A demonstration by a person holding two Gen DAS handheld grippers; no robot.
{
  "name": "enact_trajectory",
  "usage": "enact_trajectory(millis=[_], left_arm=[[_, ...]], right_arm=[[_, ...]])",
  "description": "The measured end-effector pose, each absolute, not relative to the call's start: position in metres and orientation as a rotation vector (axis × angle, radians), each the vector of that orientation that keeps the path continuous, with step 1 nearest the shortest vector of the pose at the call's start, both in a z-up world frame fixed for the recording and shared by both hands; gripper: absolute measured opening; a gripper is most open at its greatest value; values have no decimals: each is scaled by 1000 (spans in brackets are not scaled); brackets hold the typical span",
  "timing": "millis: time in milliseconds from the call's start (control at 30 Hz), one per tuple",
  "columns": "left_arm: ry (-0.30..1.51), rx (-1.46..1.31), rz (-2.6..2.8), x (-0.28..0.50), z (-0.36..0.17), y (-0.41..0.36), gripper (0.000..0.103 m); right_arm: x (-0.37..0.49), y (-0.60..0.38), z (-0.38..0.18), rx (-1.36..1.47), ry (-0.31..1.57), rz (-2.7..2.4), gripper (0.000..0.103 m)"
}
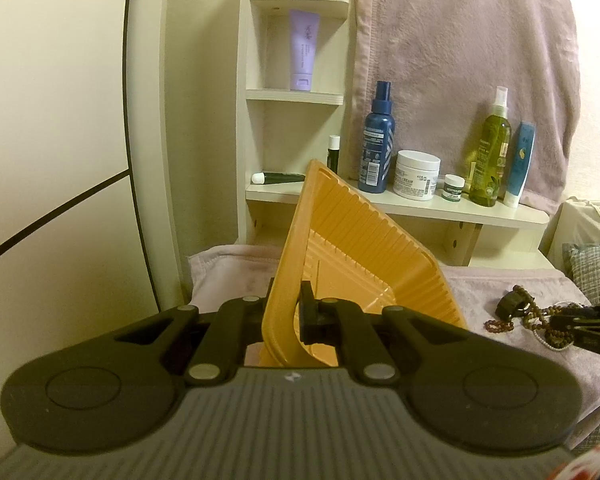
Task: Organize jewelry
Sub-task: 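Move the right gripper to the pile and grasp a long dark bead strand, then lift the dark bead strand with the right gripper and carry it over the tray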
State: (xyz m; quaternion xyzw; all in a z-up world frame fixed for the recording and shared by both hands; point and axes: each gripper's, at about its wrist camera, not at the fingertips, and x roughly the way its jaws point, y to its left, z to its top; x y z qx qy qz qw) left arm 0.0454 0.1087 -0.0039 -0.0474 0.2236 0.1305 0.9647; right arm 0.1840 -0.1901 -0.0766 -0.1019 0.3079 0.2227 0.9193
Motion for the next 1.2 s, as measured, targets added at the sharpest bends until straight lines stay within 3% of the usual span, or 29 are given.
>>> enact_trajectory(millis=[333,467,1200], left_arm=[[451,-103,266,45,-4,110,6],[451,-104,267,45,-4,110,6],[448,-107,266,45,-4,111,6]], right_arm=[[206,-168,-93,-316,662,466,18],[199,-171,-85,-316,621,457,7],[183,-214,28,-271,351,416,6]])
